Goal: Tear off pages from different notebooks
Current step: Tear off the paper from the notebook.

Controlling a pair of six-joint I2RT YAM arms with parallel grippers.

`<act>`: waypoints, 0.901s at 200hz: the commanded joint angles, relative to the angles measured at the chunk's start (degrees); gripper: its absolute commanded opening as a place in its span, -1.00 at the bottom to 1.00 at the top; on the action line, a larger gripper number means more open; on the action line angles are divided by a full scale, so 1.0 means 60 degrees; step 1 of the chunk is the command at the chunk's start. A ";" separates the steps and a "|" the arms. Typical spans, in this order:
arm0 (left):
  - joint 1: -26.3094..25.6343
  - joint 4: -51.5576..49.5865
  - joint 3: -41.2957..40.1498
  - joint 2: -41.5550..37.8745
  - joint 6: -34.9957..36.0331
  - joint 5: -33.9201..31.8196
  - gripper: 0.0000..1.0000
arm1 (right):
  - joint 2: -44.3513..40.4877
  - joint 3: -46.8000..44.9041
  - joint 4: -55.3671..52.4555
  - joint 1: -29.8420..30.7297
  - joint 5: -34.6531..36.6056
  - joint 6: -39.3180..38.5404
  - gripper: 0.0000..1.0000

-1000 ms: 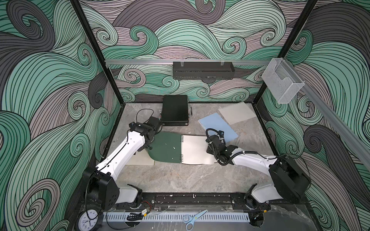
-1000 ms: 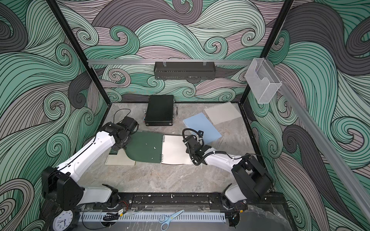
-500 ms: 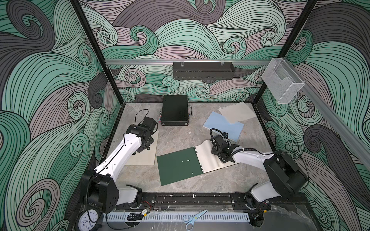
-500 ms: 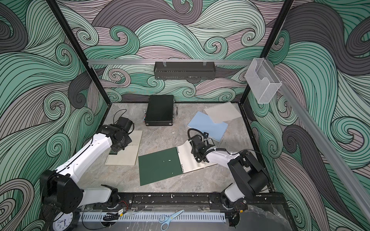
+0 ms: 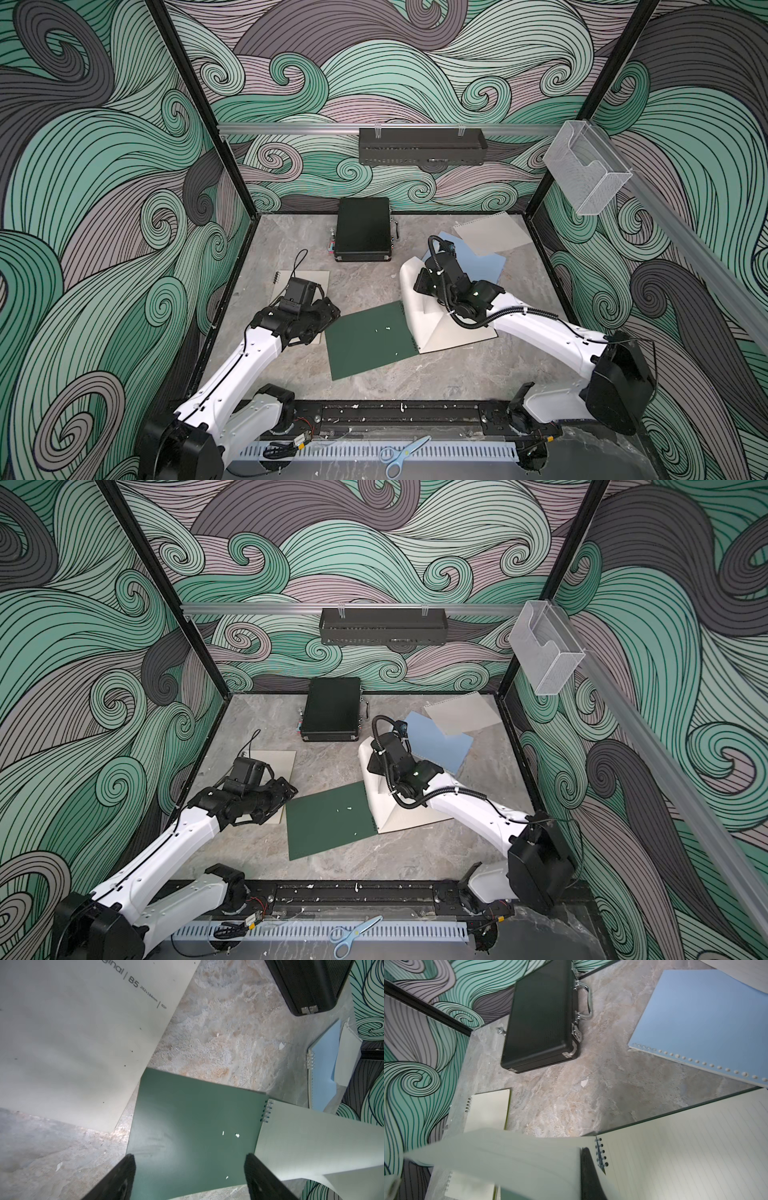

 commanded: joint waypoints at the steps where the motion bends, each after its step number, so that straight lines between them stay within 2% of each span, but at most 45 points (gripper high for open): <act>1: -0.0094 0.1070 -0.0350 -0.0383 0.0430 0.0395 0.63 | -0.0203 0.0312 -0.0424 0.0178 -0.0112 -0.0237 -1.00; 50: -0.0122 0.1105 -0.1222 -0.1182 -0.0173 0.0248 0.65 | -0.0320 0.0922 -0.0747 0.0217 0.0172 -0.0353 -1.00; 61: -0.0150 0.1649 -0.1702 -0.1408 -0.0646 0.0688 0.66 | -0.0283 0.1100 -0.0807 0.0206 0.0295 -0.0375 -1.00; 78: -0.0507 0.3425 -0.2690 -0.1794 -0.1590 0.1340 0.68 | -0.0183 0.1369 -0.0874 0.0209 0.0375 -0.0390 -1.00; 88: -0.0862 0.3865 -0.2939 -0.1996 -0.1871 0.1128 0.71 | -0.0124 0.1508 -0.0883 0.0209 0.0368 -0.0409 -1.00; 116: -0.1514 0.3223 -0.2797 -0.2533 -0.2019 0.0088 0.73 | -0.0056 0.1821 -0.1227 0.0133 0.0539 -0.0476 -1.00; 140: -0.1596 0.2815 -0.2865 -0.3050 -0.1847 -0.0666 0.82 | -0.0239 0.1861 -0.1353 -0.0015 0.0627 -0.0587 -1.00; 163: -0.1650 0.3006 -0.2949 -0.3100 -0.1724 -0.0451 0.87 | -0.0534 0.1654 -0.1295 -0.0250 0.0492 -0.0522 -1.00; 180: -0.1996 0.3595 -0.3137 -0.2990 -0.2049 -0.0321 0.88 | -0.0698 0.1520 -0.1178 -0.0274 0.0454 -0.0479 -1.00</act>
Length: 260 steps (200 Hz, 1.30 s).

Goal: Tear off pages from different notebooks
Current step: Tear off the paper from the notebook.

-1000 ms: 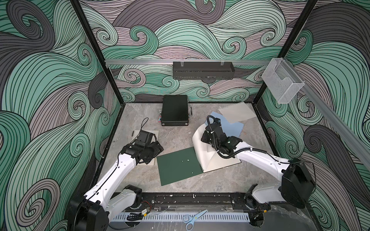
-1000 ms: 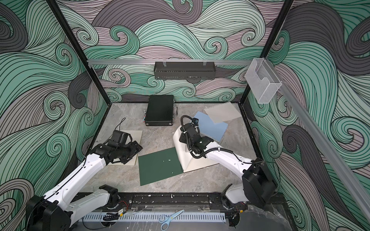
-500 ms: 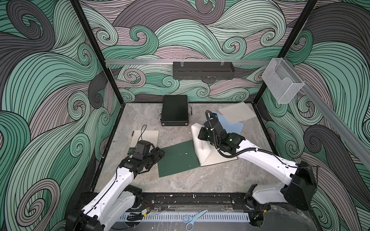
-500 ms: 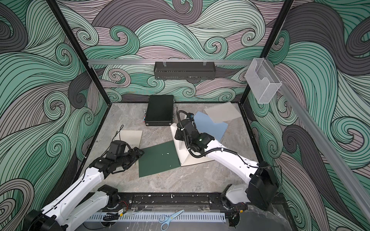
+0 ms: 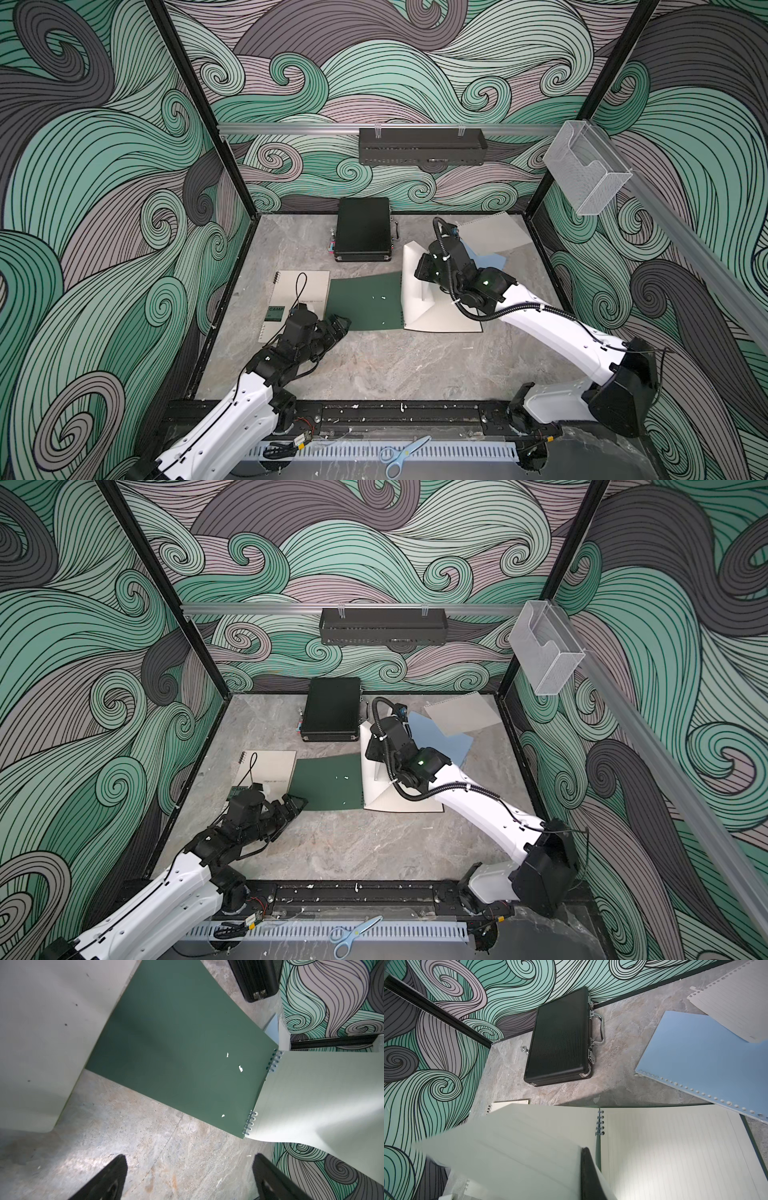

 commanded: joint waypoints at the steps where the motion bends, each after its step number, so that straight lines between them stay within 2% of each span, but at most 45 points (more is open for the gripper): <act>1: -0.0413 0.0726 -0.0069 0.0072 -0.0295 -0.0126 0.88 | -0.0495 -0.0107 0.0095 -0.0099 0.0154 0.0009 -1.00; 19: -0.1175 0.1983 -0.0559 0.0293 -0.0841 -0.0385 0.97 | -0.0524 -0.0146 0.0126 -0.0099 0.0157 0.0083 -1.00; 33: -0.1818 0.3191 -0.0684 0.0638 -0.0762 -0.0631 0.97 | -0.0529 -0.0132 0.0022 -0.0113 0.0083 0.0135 -1.00; 70: -0.3568 0.4387 -0.0529 0.1660 -0.0887 -0.2557 0.97 | -0.0594 -0.0596 0.0282 -0.0142 -0.0059 0.0359 -1.00; 101: -0.4547 0.5613 -0.0487 0.3202 -0.1307 -0.3902 0.97 | -0.0475 -0.0659 0.0513 -0.0158 -0.0307 0.0427 -1.00; 134: -0.4706 0.6704 0.0021 0.5192 -0.1265 -0.3974 0.97 | -0.0309 -0.0699 0.0613 -0.0166 -0.0517 0.0486 -1.00; 158: -0.4709 0.7422 0.0044 0.6107 -0.1351 -0.4082 0.97 | -0.0293 -0.0848 0.0671 -0.0165 -0.0594 0.0571 -1.00; 199: -0.4673 0.7157 0.0048 0.6068 -0.1465 -0.4642 0.97 | -0.0339 -0.1038 0.0835 -0.0157 -0.0601 0.0662 -1.00; 217: -0.4675 0.6793 0.0213 0.6131 -0.1719 -0.4654 0.97 | -0.0355 -0.1010 0.0782 -0.0157 -0.0608 0.0680 -1.00; 260: -0.4591 0.7144 0.0274 0.6734 -0.2402 -0.4359 0.97 | -0.0702 -0.1268 0.0776 -0.0157 -0.0387 0.0720 -1.00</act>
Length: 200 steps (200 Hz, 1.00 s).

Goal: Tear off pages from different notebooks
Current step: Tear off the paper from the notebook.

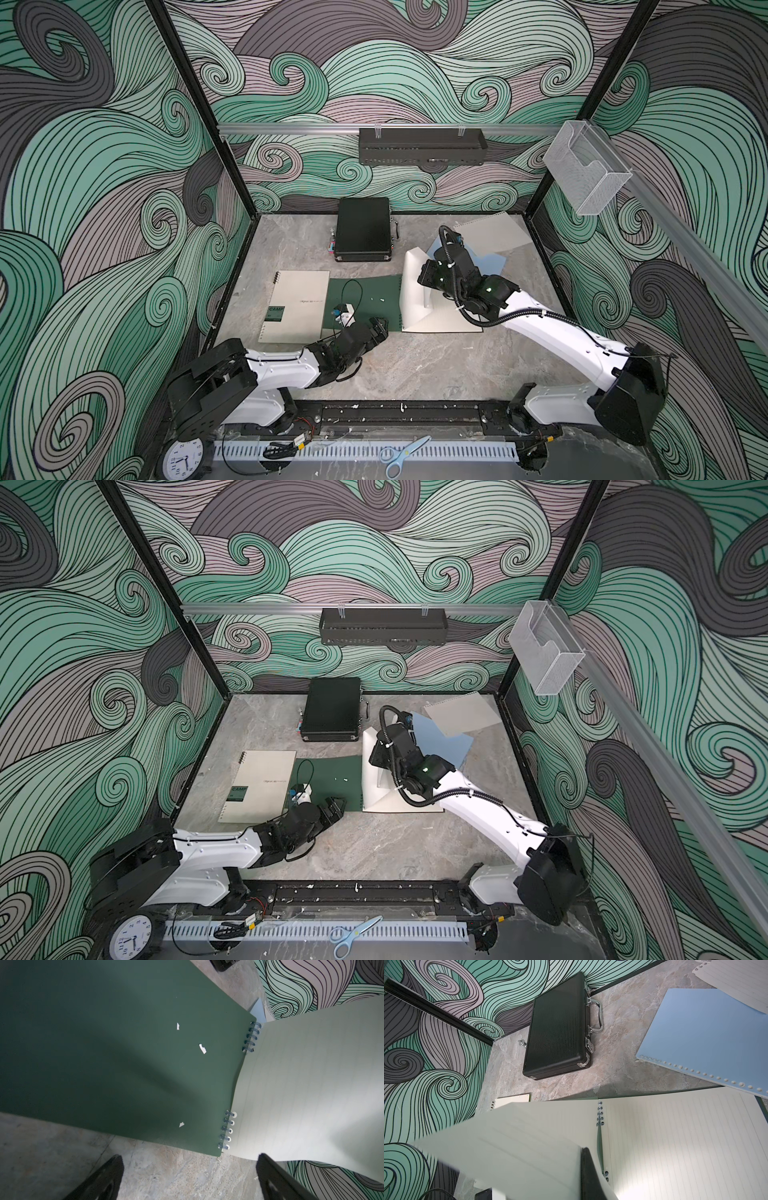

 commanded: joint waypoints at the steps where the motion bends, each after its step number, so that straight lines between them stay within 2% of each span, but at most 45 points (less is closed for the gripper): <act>1: 0.0024 0.0122 0.0305 0.0448 -0.0522 0.0074 0.97 | -0.0336 -0.0240 0.0203 -0.0026 0.0184 0.0166 -1.00; 37: 0.0039 0.0921 0.0292 0.1009 -0.1214 0.0907 0.97 | -0.0380 -0.0219 0.0153 -0.0026 0.0231 0.0166 -1.00; 79: 0.0037 0.0894 0.0409 0.1491 -0.1755 0.0953 0.97 | -0.0468 0.0408 -0.0542 -0.0041 0.0342 0.0007 -1.00; 151: 0.0044 0.1794 0.0160 0.2130 -0.1970 0.0679 0.97 | -0.0372 0.0763 -0.0848 -0.0114 0.0136 0.0158 -1.00; 200: 0.0284 0.4023 0.0099 0.3625 -0.1464 -0.0230 0.97 | -0.1082 -0.0202 -0.0496 -0.0114 0.0145 0.0456 -1.00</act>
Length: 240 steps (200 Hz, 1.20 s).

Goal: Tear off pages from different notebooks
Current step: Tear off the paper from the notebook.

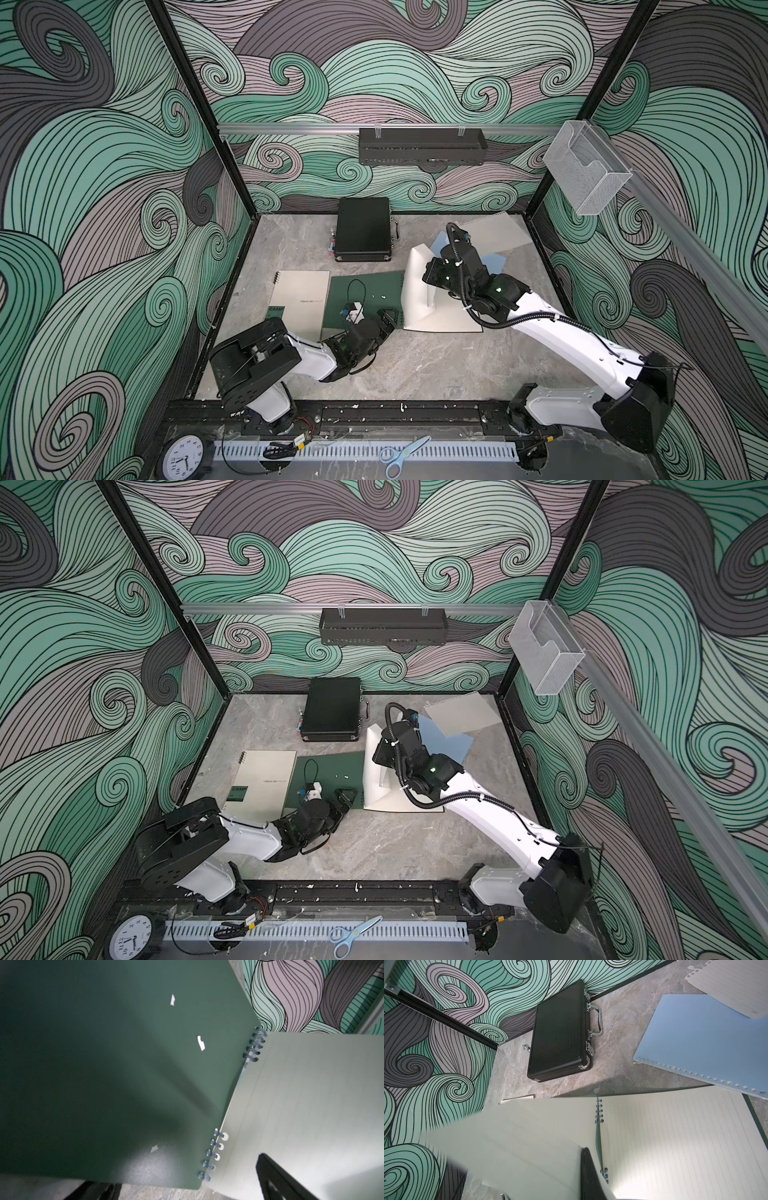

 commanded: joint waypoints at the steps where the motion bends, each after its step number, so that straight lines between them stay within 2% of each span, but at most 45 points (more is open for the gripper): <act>1: 0.0205 0.0337 -0.0319 0.0962 0.0281 -0.0551 0.97 | -0.0449 -0.0284 0.0155 -0.0041 0.0155 0.0279 -1.00; 37: 0.0405 0.1636 -0.0208 0.2060 0.0764 -0.1105 0.96 | -0.0550 -0.0611 0.0298 -0.0049 -0.0001 0.0368 -1.00; 72: 0.0771 0.4462 -0.0429 0.3724 0.1061 -0.1307 0.78 | -0.0491 -0.0794 0.0317 -0.0058 0.0029 0.0415 -1.00; 92: 0.1133 0.5034 -0.0444 0.4384 0.0883 -0.1240 0.72 | -0.0548 -0.0957 0.0355 -0.0049 0.0020 0.0394 -1.00; 127: 0.1251 0.4996 -0.0373 0.4652 0.0942 -0.1351 0.64 | -0.0651 -0.1274 0.0355 -0.0104 0.0185 0.0442 -1.00; 176: 0.1464 0.4295 -0.0156 0.4417 0.1078 -0.1306 0.36 | -0.0709 -0.1440 0.0357 -0.0137 0.0088 0.0515 -1.00; 214: 0.1871 0.4366 0.0034 0.4616 0.1061 -0.1102 0.35 | -0.0659 -0.1473 0.0366 -0.0137 -0.0014 0.0545 -1.00; 240: 0.2083 0.3367 0.0814 0.4705 0.1053 -0.0676 0.27 | -0.0685 -0.1557 0.0615 -0.0137 -0.0030 0.0560 -1.00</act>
